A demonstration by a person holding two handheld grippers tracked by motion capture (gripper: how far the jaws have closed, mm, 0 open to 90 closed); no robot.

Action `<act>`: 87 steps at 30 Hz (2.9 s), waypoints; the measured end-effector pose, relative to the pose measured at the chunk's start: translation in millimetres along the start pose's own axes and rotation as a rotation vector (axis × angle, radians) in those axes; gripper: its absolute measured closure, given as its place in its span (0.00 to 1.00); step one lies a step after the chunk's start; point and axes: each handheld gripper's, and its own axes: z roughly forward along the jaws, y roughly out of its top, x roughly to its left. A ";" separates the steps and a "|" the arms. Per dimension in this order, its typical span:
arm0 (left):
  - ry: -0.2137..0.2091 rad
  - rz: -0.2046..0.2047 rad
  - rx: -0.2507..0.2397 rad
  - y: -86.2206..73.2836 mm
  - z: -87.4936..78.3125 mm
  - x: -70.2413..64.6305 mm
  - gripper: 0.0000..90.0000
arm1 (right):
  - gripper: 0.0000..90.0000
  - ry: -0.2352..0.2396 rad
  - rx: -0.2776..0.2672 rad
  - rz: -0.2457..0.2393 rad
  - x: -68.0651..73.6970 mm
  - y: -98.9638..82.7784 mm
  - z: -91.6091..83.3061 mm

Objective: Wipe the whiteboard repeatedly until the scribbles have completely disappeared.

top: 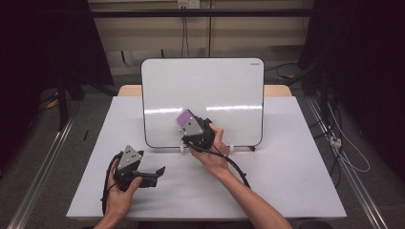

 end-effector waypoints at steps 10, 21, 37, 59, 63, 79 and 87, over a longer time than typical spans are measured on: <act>-0.009 0.009 0.004 0.4 0.2 -2.4 0.05 | 0.46 -0.061 -0.003 0.068 -38.2 5.7 -2.0; -0.005 -0.006 0.006 0.1 0.4 0.7 0.05 | 0.46 -0.087 -0.007 0.036 -27.1 9.7 0.7; 0.003 -0.002 0.008 -0.6 -1.4 1.6 0.05 | 0.46 -0.008 -0.012 -0.061 23.1 16.7 10.6; 0.007 -0.005 0.010 -0.5 -2.9 3.4 0.05 | 0.46 0.002 -0.003 -0.046 27.6 18.2 11.3; 0.002 -0.011 0.007 -0.4 -2.0 2.5 0.05 | 0.46 -0.014 0.003 0.023 3.1 9.3 4.1; -0.004 -0.022 0.005 -1.6 -1.5 3.3 0.05 | 0.46 0.105 -0.121 0.242 -35.5 -21.0 -28.1; 0.001 -0.030 -0.002 -1.5 -2.4 5.2 0.05 | 0.46 0.154 -0.168 0.316 -44.5 -32.5 -37.3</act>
